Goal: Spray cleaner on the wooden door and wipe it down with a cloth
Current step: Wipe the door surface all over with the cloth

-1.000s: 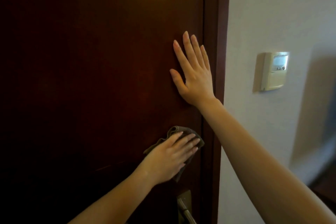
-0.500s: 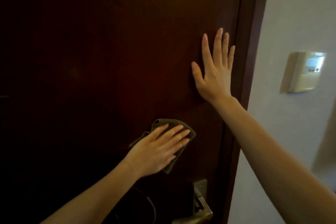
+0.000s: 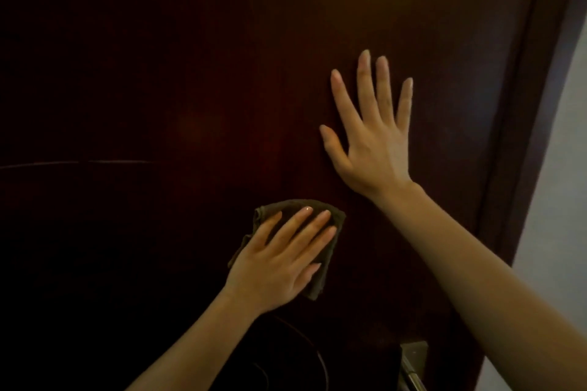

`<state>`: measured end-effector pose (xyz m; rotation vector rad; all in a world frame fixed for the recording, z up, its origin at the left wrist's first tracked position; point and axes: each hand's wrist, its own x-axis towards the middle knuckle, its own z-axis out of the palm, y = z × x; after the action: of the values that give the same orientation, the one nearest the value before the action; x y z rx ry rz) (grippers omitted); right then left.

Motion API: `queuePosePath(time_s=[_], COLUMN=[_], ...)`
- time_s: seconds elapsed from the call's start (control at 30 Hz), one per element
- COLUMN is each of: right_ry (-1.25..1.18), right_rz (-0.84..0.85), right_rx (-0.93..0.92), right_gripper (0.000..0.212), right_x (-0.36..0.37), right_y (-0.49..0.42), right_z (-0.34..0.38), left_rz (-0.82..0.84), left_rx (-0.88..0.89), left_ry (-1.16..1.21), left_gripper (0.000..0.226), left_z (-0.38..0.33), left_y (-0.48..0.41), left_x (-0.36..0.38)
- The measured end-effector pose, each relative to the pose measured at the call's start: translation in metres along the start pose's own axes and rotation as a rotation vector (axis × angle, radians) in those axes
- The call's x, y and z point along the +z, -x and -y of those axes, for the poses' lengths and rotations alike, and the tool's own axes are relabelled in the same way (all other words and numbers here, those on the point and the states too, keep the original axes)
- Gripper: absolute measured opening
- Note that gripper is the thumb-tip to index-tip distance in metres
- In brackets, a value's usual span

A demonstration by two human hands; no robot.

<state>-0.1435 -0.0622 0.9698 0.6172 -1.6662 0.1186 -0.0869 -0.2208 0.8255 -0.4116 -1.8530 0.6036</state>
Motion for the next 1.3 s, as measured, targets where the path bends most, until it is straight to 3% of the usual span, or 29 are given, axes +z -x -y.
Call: queuePosePath(time_s=[0.23,0.43,0.63,0.87,1.0,1.13,1.3], right_ry=[0.004,-0.010,0.002,0.005,0.015,0.007,-0.064], right_rz=[0.003,0.024,0.028,0.048,0.065,0.077,0.052], right_rx=[0.044,0.051,0.059,0.021,-0.133,-0.155,-0.072], right_gripper=[0.063,0.064,0.065,0.065,0.063,0.065,0.070], right_x=[0.002,0.001,0.000,-0.002,-0.004,-0.004,-0.002], right_y=[0.001,0.002,0.002,0.001,0.001,-0.015,-0.045], right_z=[0.000,0.000,0.001,0.002,0.006,0.017,0.048], left_rz=[0.004,0.051,-0.032,0.055,-0.003,-0.025,0.005], left_rx=[-0.250,0.121,-0.176,-0.065,-0.256,-0.478,-0.434], left_ry=[-0.031,-0.070,-0.014,-0.050,-0.052,-0.024,-0.018], left_gripper=[0.059,0.062,0.058,0.061,0.059,0.057,0.053], left_z=[0.018,0.025,0.053,0.053,0.082,0.085,0.066], left_y=[0.007,0.017,-0.013,0.008,0.010,0.005,0.019], left_x=[-0.006,-0.002,-0.020,-0.016,-0.024,-0.029,-0.021])
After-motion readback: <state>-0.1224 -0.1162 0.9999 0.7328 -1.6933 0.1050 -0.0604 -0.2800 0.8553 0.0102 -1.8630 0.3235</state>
